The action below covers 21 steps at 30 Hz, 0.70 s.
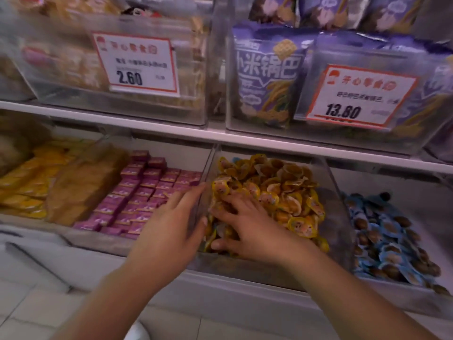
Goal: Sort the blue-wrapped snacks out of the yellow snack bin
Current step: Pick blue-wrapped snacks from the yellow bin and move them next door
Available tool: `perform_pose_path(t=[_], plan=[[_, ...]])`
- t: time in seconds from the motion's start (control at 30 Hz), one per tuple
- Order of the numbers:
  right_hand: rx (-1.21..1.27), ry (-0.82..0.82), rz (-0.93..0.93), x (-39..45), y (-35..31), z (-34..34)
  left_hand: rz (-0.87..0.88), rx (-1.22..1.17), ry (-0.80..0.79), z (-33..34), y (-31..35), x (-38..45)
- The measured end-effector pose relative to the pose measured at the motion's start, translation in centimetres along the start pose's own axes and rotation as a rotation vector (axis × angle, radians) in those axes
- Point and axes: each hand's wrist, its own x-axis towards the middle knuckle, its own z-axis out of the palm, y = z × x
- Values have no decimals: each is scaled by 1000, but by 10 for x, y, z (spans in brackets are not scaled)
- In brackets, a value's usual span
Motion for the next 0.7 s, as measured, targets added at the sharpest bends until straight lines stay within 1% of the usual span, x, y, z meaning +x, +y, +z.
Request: perform_pose_path(t=[0.03, 0.1, 0.3, 0.4, 0.53, 0.7], plan=[[-72, -36, 32, 6, 1, 4, 5, 0, -7, -1, -2, -2], [-141, -49, 89, 15, 4, 9, 12, 3, -11, -2, -6, -4], [-229, 58, 206, 20, 23, -9, 24, -22, -19, -3, -10, -1], [-215, 91, 271, 16, 38, -22, 23, -27, -20, -3, -9, -1], [-131, 36, 313, 0, 56, -41, 19, -36, -13, -3, -8, -1], [-270, -53, 320, -16, 52, -54, 16, -34, 51, 0, 0, 4]])
